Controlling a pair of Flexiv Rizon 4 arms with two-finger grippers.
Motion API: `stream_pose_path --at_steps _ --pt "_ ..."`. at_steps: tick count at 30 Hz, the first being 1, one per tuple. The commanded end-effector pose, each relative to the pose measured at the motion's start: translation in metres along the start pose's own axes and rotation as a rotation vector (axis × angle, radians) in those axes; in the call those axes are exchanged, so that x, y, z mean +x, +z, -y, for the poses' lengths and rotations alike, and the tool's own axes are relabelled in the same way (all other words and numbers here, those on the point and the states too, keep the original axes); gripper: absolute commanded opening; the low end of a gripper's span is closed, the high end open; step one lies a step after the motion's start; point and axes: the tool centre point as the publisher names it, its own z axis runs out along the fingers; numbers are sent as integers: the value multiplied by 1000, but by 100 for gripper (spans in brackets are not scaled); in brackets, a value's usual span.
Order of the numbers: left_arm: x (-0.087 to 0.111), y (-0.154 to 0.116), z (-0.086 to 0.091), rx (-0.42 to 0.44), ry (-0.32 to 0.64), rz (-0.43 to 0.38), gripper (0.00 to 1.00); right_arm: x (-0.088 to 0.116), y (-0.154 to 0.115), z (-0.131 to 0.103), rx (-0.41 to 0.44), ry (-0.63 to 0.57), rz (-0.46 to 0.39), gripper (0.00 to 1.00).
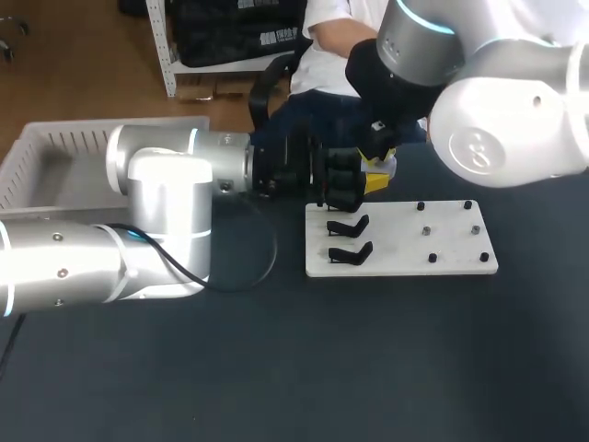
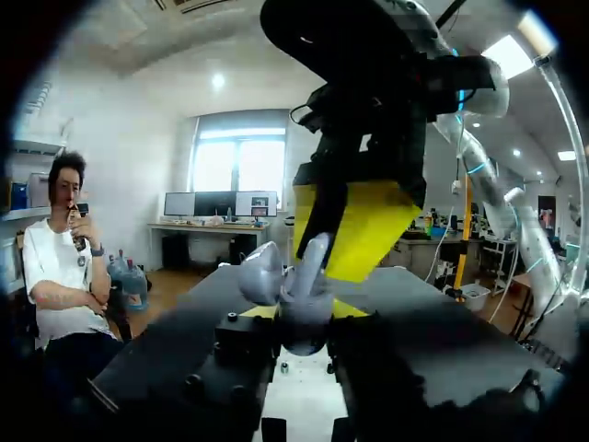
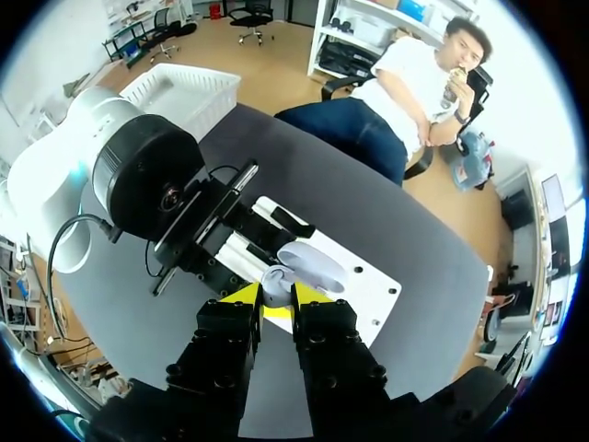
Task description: Pick up each earbud case from the left stands, insert the matching earbuds, close the lid, and place the case in the box.
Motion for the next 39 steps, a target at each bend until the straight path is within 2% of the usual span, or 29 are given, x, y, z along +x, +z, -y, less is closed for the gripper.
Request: stream_pose_path --at_steps 1,3,7,11,30,35,39 --pt "-1 1 2 -7 5 6 0 -1 2 0 0 1 -5 5" --pt "-1 1 2 -7 5 6 0 -1 2 0 -2 2 -6 16" --pt "-1 1 2 -7 5 6 0 0 2 0 -4 2 -6 27" --pt "-1 1 2 -7 5 6 0 0 0 -1 -5 -1 -4 33" --pt "-1 1 2 -7 5 6 0 -6 -2 -1 -4 -7 3 36" --pt "-1 1 2 -7 5 6 0 -7 -18 -4 6 -13 43 37" --pt "-1 1 2 -7 5 6 0 -16 -25 3 12 9 92 39"
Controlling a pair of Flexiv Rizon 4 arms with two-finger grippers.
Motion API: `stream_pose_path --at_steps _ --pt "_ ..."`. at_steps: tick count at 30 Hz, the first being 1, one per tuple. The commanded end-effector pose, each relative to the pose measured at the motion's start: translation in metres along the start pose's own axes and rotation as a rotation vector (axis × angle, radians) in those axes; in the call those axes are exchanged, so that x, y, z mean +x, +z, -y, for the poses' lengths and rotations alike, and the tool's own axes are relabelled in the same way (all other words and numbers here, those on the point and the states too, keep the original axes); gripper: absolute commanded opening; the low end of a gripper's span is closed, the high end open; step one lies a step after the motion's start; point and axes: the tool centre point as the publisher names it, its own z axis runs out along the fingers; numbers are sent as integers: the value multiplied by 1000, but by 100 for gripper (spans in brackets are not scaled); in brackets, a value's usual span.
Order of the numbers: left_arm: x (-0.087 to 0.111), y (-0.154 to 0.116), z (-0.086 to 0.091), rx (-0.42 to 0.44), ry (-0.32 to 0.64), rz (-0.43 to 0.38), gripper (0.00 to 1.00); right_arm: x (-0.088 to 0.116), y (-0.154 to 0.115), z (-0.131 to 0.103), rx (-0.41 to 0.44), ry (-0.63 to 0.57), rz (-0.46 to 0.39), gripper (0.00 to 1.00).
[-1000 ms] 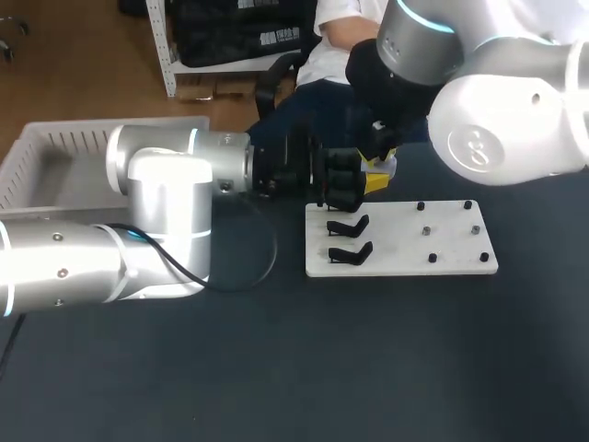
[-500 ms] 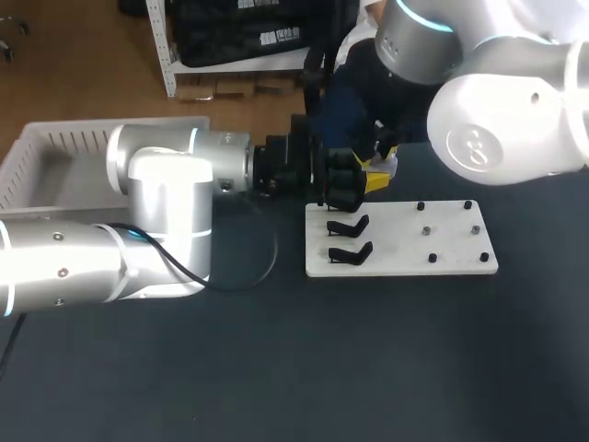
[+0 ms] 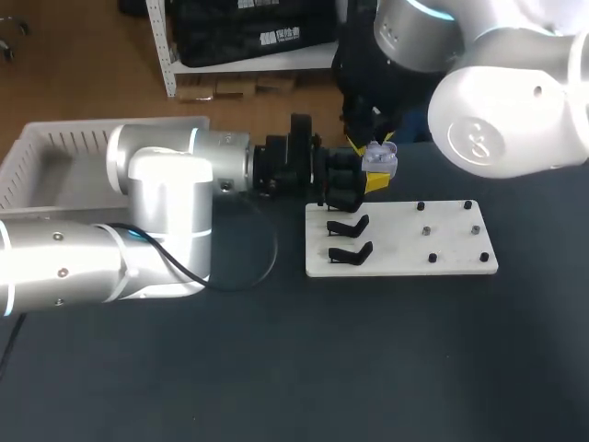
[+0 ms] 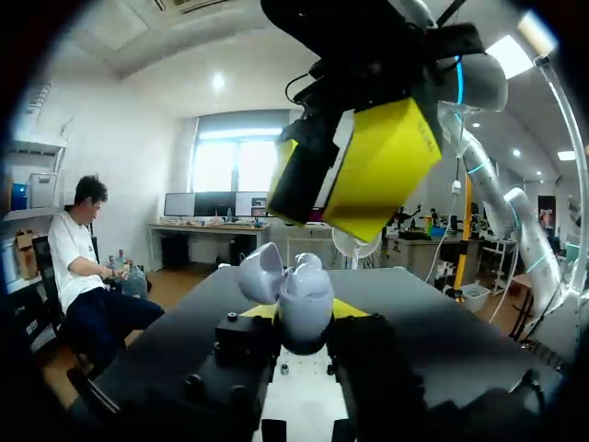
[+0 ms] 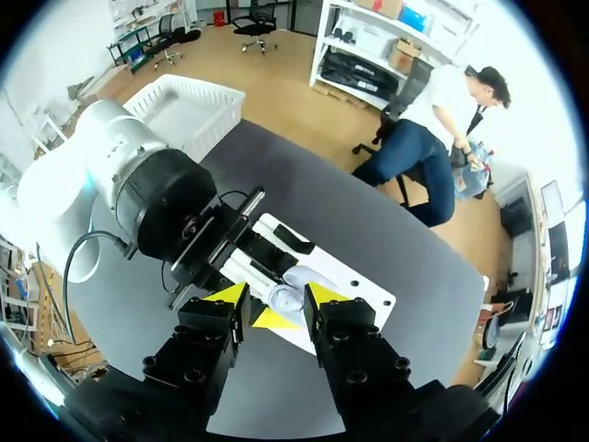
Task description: Pick up each earbud case from the left stands, insert the matching earbuds, close the lid, and place the case in the box.
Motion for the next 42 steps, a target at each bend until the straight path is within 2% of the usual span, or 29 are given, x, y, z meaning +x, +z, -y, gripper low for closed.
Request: stream_pose_path --at_steps 1,7,10,17,27,42 --pt "1 0 2 -7 3 4 0 1 -6 9 9 34 53 39" --pt "1 0 2 -7 3 4 0 -17 1 32 -4 91 119 41" --pt "1 0 2 -7 3 4 0 -27 13 48 -3 140 143 42" --pt "1 0 2 -7 3 4 0 -35 38 68 -13 196 129 42" --pt "1 0 2 -7 3 4 0 -18 52 65 -10 240 82 44" --pt "1 0 2 -7 3 4 0 6 46 52 -23 287 98 45"
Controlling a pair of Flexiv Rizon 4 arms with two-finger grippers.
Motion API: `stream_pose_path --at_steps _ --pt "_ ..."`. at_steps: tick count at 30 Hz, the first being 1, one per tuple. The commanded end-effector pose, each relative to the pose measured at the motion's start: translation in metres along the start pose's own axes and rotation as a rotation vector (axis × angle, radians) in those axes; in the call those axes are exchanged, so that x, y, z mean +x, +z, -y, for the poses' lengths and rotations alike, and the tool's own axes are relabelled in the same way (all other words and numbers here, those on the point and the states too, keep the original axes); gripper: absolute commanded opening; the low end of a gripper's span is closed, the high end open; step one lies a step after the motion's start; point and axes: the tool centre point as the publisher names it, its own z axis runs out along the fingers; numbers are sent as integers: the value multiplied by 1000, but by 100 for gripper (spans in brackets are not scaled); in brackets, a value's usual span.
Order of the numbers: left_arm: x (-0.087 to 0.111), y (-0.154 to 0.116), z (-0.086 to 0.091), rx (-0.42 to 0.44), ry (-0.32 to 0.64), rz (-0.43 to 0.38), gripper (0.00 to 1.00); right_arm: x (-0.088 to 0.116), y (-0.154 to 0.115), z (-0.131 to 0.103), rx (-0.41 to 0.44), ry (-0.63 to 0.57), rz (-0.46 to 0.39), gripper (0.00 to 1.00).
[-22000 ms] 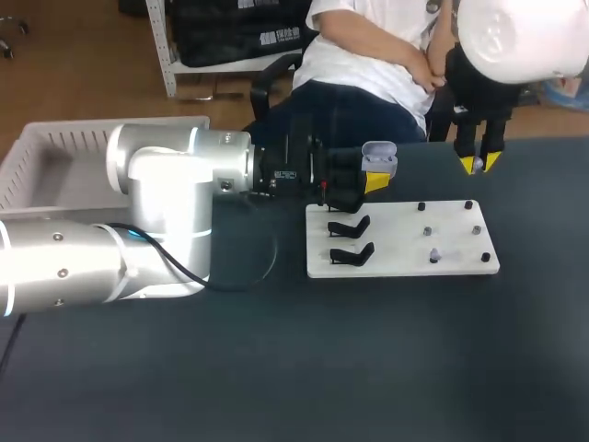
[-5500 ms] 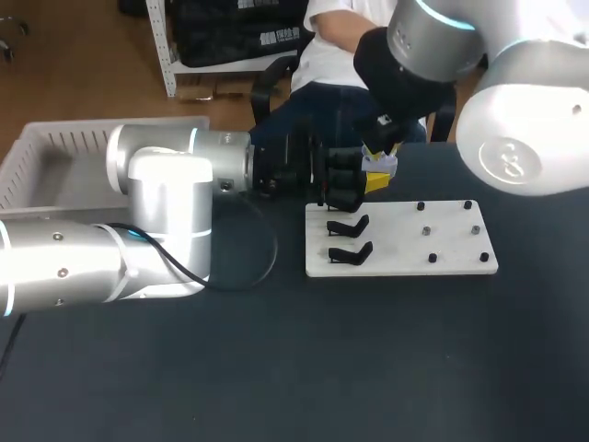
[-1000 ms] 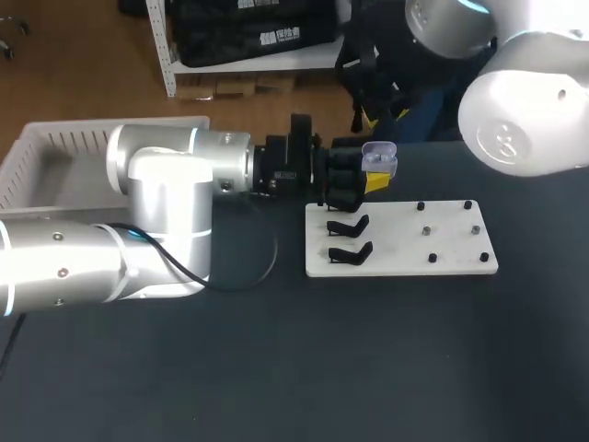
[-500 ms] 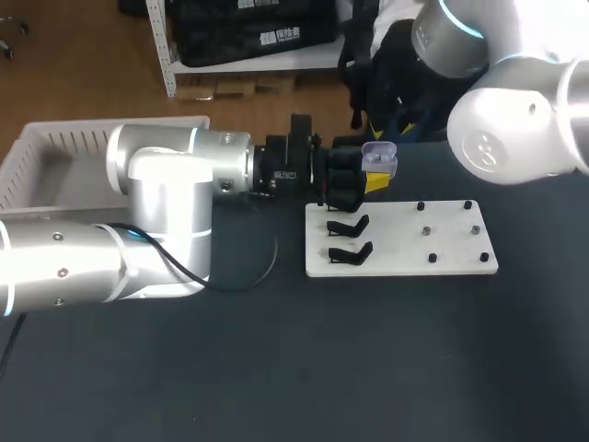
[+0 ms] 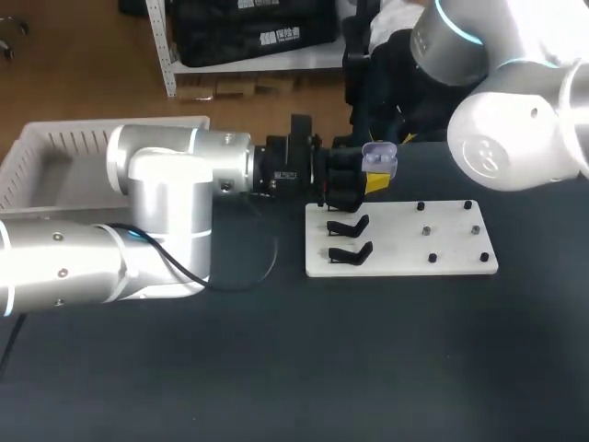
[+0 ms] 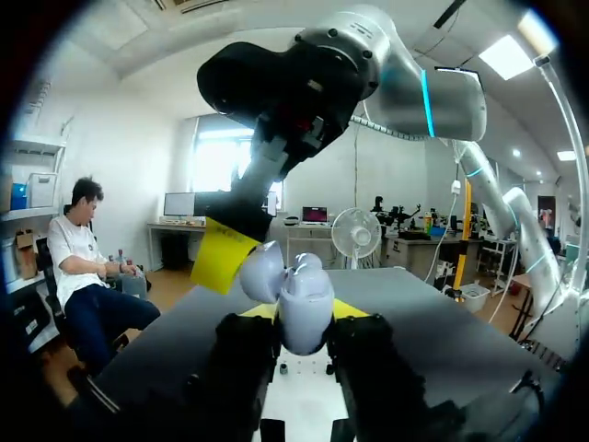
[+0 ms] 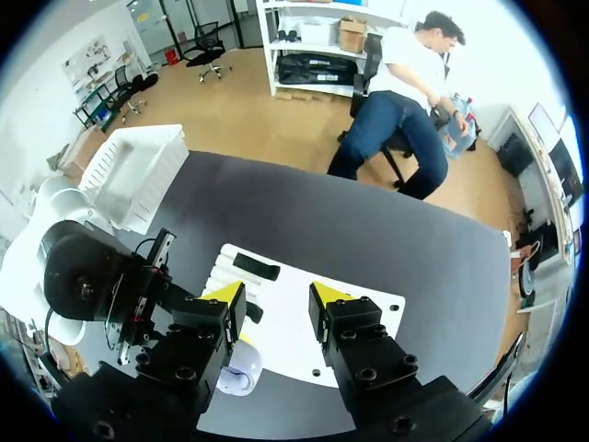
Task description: Pick up each earbud case from the left stands, insert the matching earbuds, close the lid, and place the case in the box.
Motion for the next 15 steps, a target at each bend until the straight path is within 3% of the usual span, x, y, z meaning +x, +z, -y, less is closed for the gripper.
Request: stream_pose_path --at_steps 1,10,15 --pt "0 0 1 -9 4 5 0 16 -7 -3 4 7 30 45" --pt "0 0 1 -9 4 5 0 24 -8 -7 4 44 49 45" --pt "0 0 1 -9 4 5 0 29 -36 8 36 114 142 45"
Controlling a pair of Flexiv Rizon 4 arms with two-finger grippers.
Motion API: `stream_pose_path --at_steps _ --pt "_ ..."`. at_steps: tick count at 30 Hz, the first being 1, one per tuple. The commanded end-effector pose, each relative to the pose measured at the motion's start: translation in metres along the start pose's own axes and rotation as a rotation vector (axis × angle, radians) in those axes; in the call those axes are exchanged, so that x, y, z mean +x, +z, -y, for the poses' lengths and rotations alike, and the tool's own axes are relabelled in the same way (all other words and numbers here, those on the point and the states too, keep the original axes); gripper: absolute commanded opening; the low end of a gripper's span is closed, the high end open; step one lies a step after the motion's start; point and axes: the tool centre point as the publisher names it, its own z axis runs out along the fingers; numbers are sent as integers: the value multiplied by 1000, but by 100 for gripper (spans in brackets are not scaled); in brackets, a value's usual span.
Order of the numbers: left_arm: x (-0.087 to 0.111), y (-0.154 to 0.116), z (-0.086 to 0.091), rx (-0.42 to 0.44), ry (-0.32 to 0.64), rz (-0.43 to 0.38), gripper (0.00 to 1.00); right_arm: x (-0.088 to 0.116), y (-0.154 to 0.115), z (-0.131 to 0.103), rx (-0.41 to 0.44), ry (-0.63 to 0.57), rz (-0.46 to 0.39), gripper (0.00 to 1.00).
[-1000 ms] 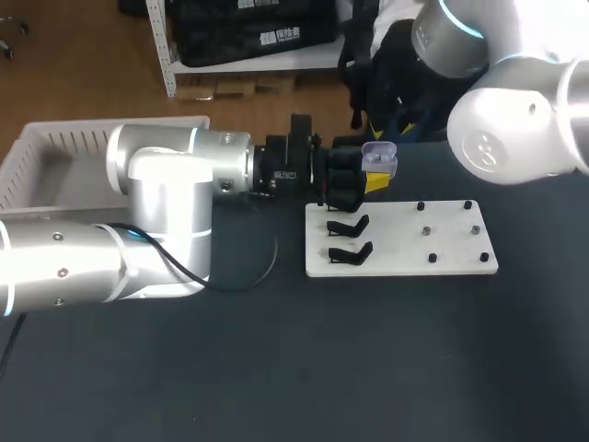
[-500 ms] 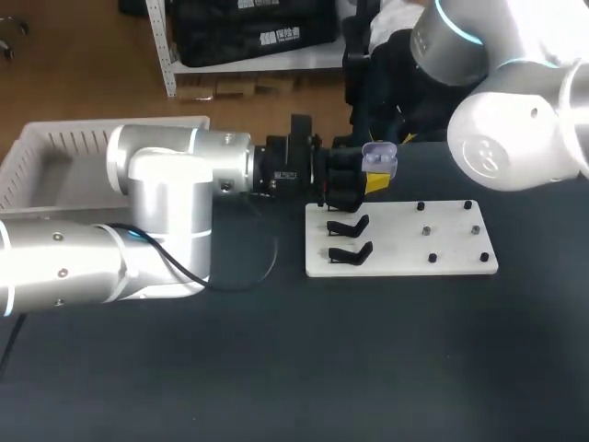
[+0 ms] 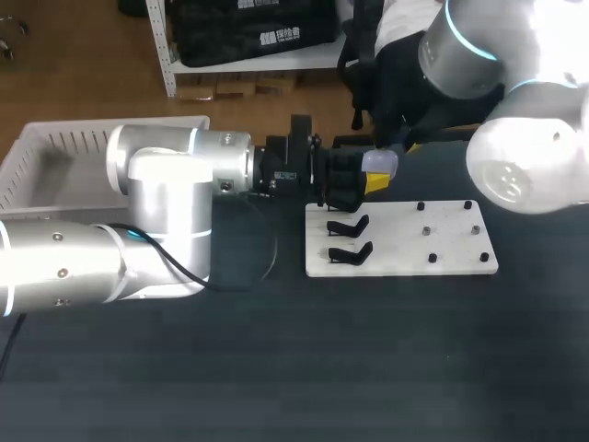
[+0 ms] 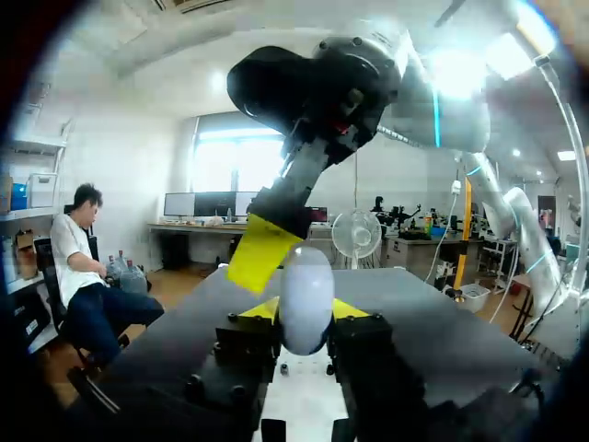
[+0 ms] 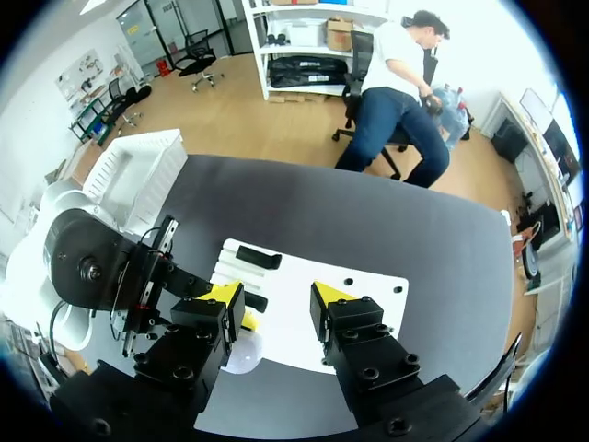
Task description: Pick up each earbud case from the left stands, insert the matching earbuds, close the lid, and place the case in the box.
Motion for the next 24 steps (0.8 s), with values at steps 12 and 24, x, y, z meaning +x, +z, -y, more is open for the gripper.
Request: stream_pose_path --at_steps 12,24 --pt "-41 -71 -23 -105 103 4 0 60 -77 35 85 84 150 100" --pt "-34 -237 -70 -374 158 -135 0 121 -71 41 111 185 46 100"
